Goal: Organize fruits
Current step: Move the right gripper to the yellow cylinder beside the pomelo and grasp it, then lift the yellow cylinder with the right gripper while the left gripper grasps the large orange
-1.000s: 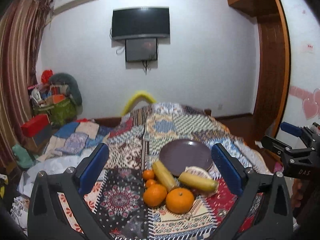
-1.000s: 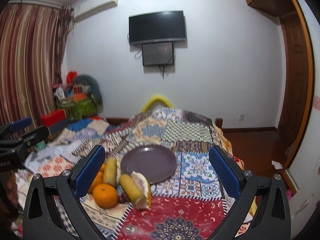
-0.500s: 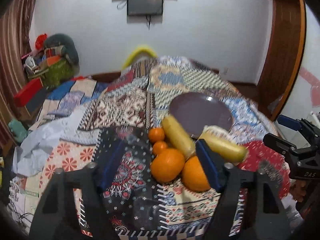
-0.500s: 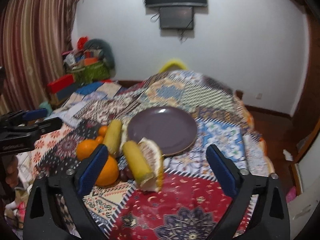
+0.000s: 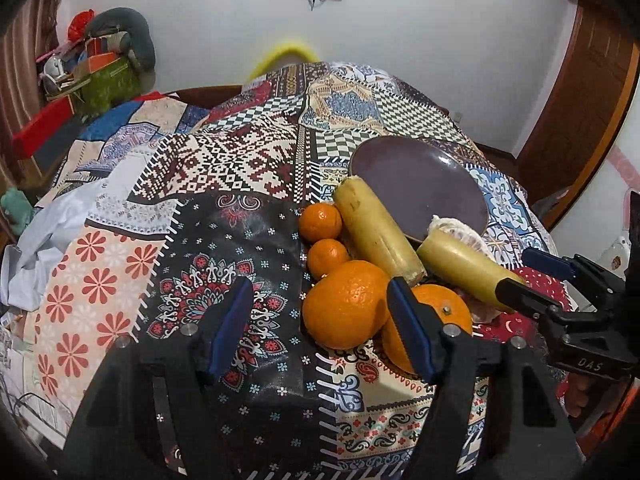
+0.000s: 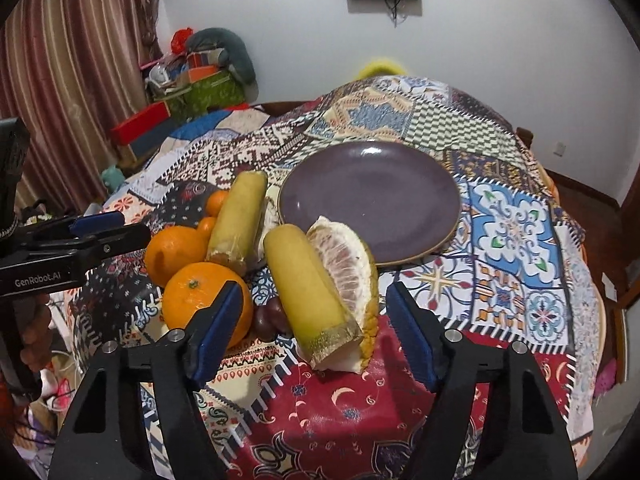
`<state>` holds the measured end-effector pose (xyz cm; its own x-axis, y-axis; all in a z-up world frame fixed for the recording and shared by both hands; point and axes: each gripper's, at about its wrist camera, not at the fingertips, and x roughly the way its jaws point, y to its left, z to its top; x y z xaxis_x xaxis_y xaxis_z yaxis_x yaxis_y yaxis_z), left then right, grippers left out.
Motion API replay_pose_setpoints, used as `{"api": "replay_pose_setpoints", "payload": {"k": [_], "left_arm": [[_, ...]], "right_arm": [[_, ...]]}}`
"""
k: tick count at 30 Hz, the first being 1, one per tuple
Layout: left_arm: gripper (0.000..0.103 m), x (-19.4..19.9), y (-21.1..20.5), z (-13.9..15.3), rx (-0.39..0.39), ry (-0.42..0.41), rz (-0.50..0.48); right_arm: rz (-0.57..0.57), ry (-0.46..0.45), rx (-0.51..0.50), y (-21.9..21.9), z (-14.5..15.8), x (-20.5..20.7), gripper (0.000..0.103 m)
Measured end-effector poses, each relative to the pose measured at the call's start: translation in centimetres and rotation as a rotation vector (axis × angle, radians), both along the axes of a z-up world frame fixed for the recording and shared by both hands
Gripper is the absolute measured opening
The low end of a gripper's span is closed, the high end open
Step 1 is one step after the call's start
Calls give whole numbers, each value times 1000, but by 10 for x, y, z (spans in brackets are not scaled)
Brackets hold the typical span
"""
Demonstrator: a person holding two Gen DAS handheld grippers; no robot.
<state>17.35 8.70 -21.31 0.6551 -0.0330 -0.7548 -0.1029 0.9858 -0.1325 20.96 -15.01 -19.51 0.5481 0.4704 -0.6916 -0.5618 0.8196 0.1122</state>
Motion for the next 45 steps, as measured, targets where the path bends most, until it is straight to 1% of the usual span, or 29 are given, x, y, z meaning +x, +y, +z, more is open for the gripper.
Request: {"api": "replay_pose_setpoints", "payload": {"k": [2,3,4,6,10,17,22,24,25,27,29,32,34,41,45], "left_arm": [[70,3,-1,-3,-5,11,-8],[70,5,-2,-4,-7,13,-11],[70,6,-3,-5,-10,15,-16],[70,7,-4,-6,-20,20,-26],[70,10,-7,-10,-22,30,-37],[70,16,-6,-17,-34,45,-43],[70,18,-8,-19,-41,55,-30],[68,20,-10,-21,-35,63,-27],[67,20,-11,-21,-34,61,-26],[62,21,-12,-20,-35,62,-29],[57,21,-14,-20,-43,61,-39],[57,20,-16,-20,-28,53,-38],[57,20,-16,-21,-31,50,-37],[56,23,-19,-20,-11,55,-37],[54,21,-16,-18,-22,60,-50]], "right_arm": [[12,9,-4,3,-4,3,67],[16,11,-5,4,-5,4,64],[25,18,-3,6,-8,7,59],[40,37,-8,9,-12,10,52],[56,47,-31,14,-18,15,48],[95,31,-53,20,-20,20,47],[112,32,-58,26,-21,24,47],[114,26,-61,28,-21,25,47],[112,19,-69,29,-22,25,42],[105,-2,-89,30,-22,23,39],[107,20,-59,25,-21,26,37],[101,66,9,12,-20,30,34],[92,76,27,6,-20,28,34],[48,53,22,-13,-14,16,34],[16,46,12,-22,-14,14,34]]}}
